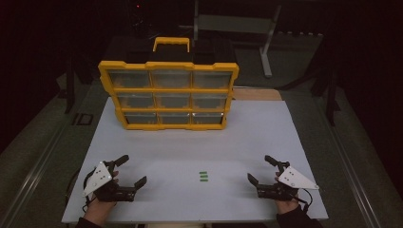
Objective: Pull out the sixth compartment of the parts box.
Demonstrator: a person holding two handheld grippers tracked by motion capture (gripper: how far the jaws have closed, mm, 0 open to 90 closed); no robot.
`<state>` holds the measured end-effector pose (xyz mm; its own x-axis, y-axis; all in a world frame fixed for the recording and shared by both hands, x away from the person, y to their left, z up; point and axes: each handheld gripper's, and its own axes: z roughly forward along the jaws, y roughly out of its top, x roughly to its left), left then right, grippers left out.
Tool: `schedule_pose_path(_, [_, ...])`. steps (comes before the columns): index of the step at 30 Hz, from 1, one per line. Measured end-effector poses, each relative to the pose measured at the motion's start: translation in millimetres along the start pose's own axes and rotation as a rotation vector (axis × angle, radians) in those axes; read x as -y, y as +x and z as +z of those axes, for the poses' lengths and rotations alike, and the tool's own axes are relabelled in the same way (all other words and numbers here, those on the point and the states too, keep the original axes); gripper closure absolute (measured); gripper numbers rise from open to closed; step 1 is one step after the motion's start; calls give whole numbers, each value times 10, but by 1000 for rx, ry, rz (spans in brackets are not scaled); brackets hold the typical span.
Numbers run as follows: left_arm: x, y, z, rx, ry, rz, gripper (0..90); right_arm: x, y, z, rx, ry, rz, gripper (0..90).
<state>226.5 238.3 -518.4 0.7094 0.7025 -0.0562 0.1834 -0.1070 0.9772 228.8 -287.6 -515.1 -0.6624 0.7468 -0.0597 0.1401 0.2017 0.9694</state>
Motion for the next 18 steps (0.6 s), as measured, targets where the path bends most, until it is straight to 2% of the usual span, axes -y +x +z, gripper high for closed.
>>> schedule_pose_path(18, [-4,-5,-9,-9,-11,14,0,-72,9,-38,37,1,-27,102])
